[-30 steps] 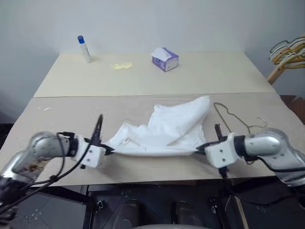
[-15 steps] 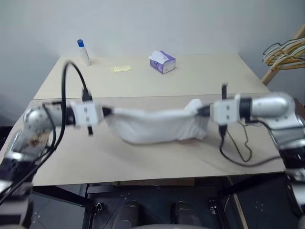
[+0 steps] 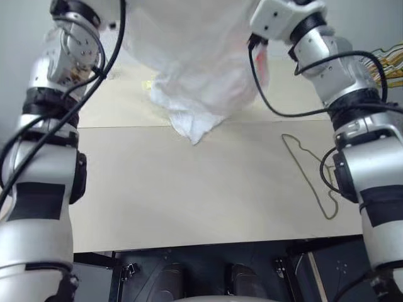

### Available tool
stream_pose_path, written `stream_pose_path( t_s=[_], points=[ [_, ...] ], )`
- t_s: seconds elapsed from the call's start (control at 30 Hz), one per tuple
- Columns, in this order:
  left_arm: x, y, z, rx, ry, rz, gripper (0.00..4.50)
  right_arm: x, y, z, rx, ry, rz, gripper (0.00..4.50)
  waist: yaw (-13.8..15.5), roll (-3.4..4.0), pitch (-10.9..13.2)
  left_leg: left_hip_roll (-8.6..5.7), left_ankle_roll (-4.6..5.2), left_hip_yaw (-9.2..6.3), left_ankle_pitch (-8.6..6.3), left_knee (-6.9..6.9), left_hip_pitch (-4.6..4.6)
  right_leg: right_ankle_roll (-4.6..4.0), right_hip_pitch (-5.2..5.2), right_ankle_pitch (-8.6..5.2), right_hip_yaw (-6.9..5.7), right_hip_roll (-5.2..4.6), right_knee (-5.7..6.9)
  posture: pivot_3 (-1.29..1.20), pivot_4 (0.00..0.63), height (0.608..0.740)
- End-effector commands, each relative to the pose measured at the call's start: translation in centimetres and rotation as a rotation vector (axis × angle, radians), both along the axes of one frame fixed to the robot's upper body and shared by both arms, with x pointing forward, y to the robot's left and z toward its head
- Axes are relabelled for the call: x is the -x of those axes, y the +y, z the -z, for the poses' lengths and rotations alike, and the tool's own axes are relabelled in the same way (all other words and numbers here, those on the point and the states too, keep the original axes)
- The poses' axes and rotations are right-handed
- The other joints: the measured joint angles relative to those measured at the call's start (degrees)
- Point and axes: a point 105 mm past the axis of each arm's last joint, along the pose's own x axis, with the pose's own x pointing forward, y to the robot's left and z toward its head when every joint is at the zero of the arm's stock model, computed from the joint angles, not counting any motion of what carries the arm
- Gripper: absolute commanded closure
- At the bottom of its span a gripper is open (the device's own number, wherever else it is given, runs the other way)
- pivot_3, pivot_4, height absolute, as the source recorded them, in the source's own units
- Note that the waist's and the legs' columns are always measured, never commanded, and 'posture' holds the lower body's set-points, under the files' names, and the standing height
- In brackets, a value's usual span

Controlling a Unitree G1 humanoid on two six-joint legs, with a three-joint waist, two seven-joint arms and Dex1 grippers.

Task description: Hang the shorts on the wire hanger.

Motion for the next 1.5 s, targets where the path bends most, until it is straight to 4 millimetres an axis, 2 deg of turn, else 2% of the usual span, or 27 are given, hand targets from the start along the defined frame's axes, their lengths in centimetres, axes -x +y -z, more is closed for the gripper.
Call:
stream_pose_path(
  t_s=[0.03,0.07,0.13,0.3,0.4,0.47,0.6,0.7,0.73,0.9,1.1,1.23,1.37,1.43,1.5],
  points=[
    [2.5,4.1,-2.1,0.03,-0.178,-0.091,4.47,0.6,-4.1,-0.3,-0.078,-0.089,0.073,4.5,-0.22,0.0,0.0,-0.01,-0.01,0.01,0.01,-0.02,0.01,0.0,0.02,0.0,0.0,0.0,-0.01,0.2,0.0,0.74],
    [2.7,3.9,-1.8,0.013,-0.183,-0.062,4.47,0.5,-4.0,0.5,-0.046,-0.081,0.062,4.5,-0.39,0.0,0.0,-0.01,-0.02,0.03,0.02,0.0,0.0,0.0,0.02,0.0,0.01,0.0,-0.02,0.2,0.0,0.74],
    [2.8,3.0,-0.1,-0.048,-0.125,0.049,4.47,0.2,-3.8,2.6,0.022,-0.035,0.037,4.5,-0.87,0.02,-0.04,-0.01,-0.03,0.05,0.04,0.07,0.04,-0.01,0.1,0.01,0.01,0.0,0.0,0.21,0.005,0.74],
    [3.9,0.2,8.2,-0.198,0.177,0.401,4.47,0.3,-3.4,9.1,0.201,0.169,-0.096,4.5,-1.48,0.05,-0.18,0.03,0.01,0.13,0.09,0.14,0.73,-0.01,0.85,0.02,0.06,-0.01,0.06,0.22,0.026,0.74],
    [7.1,-1.2,15.0,-0.234,0.456,0.616,4.47,1.4,-3.0,14.4,0.299,0.371,-0.245,4.5,-1.97,0.05,-0.17,0.07,0.07,0.22,0.1,0.26,0.93,-0.04,1.02,0.07,0.18,-0.02,0.1,0.22,0.041,0.74],
    [9.5,-1.6,18.4,-0.225,0.637,0.707,4.47,2.6,-2.7,17.6,0.351,0.487,-0.336,4.5,-2.97,0.05,-0.17,0.12,0.12,0.21,0.08,0.31,0.88,-0.05,0.95,0.07,0.27,-0.02,0.17,0.22,0.044,0.74],
    [13.5,-1.5,22.2,-0.209,0.927,0.789,4.47,5.3,-2.5,22.5,0.451,0.655,-0.485,4.5,-2.89,0.02,-0.14,0.18,0.17,0.12,0.05,0.39,0.97,-0.06,0.99,0.07,0.36,-0.02,0.36,0.22,0.059,0.74],
    [15.8,-1.0,24.4,-0.224,1.123,0.8,4.47,7.2,-2.5,25.1,0.526,0.735,-0.555,4.5,-2.76,-0.08,-0.06,0.19,0.33,0.06,0.02,0.42,1.45,-0.08,1.25,0.06,0.55,-0.06,0.7,0.22,0.064,0.74],
    [16.9,-0.8,25.2,-0.25,1.196,0.81,4.47,7.8,-2.6,25.7,0.547,0.755,-0.569,4.5,-2.71,-0.08,-0.05,0.19,0.76,0.05,-0.24,0.42,1.67,-0.09,1.32,0.03,0.66,-0.12,0.72,0.21,0.067,0.74],
    [21.7,-0.2,28.4,-0.341,1.551,0.853,4.47,10.0,-3.3,28.0,0.649,0.825,-0.592,4.5,-2.54,-0.15,0.05,0.27,0.99,0.05,-0.36,0.44,2.64,-0.14,2.18,-0.48,0.76,-0.19,0.77,0.2,0.076,0.74],
    [25.3,0.3,29.9,-0.419,1.799,0.878,4.47,13.0,-4.3,30.0,0.731,0.949,-0.606,4.5,-1.62,-0.18,0.07,0.31,1.01,0.07,-0.34,0.44,2.65,-0.3,2.11,-0.66,0.85,-0.15,0.87,0.19,0.079,0.74],
    [26.2,0.3,29.7,-0.395,1.853,0.895,4.47,15.6,-5.2,30.2,0.746,1.083,-0.627,4.5,-1.09,-0.2,0.13,0.29,1.07,0.07,-0.38,0.44,2.6,-0.49,2.1,-0.6,0.85,-0.18,0.84,0.18,0.084,0.74],
    [26.8,0.4,29.5,-0.364,1.888,0.916,4.47,18.5,-5.2,28.8,0.67,1.228,-0.699,4.5,-1.01,-0.18,0.18,0.31,1.12,0.04,-0.41,0.45,2.61,-0.3,2.11,-0.78,0.82,-0.23,0.84,0.18,0.085,0.74],
    [26.3,0.3,29.4,-0.326,1.873,0.911,4.47,18.9,-4.8,28.1,0.63,1.267,-0.722,4.5,-1.16,-0.23,0.21,0.34,1.12,0.02,-0.42,0.45,2.65,-0.2,2.12,-0.85,0.8,-0.21,0.85,0.17,0.083,0.74],
    [25.0,0.2,29.1,-0.264,1.823,0.901,4.47,17.8,-4.4,27.3,0.529,1.29,-0.697,4.5,-1.2,-0.23,0.2,0.39,1.11,0.02,-0.42,0.46,2.7,-0.2,2.15,-0.85,0.81,-0.15,0.86,0.18,0.08,0.74]
  ],
)
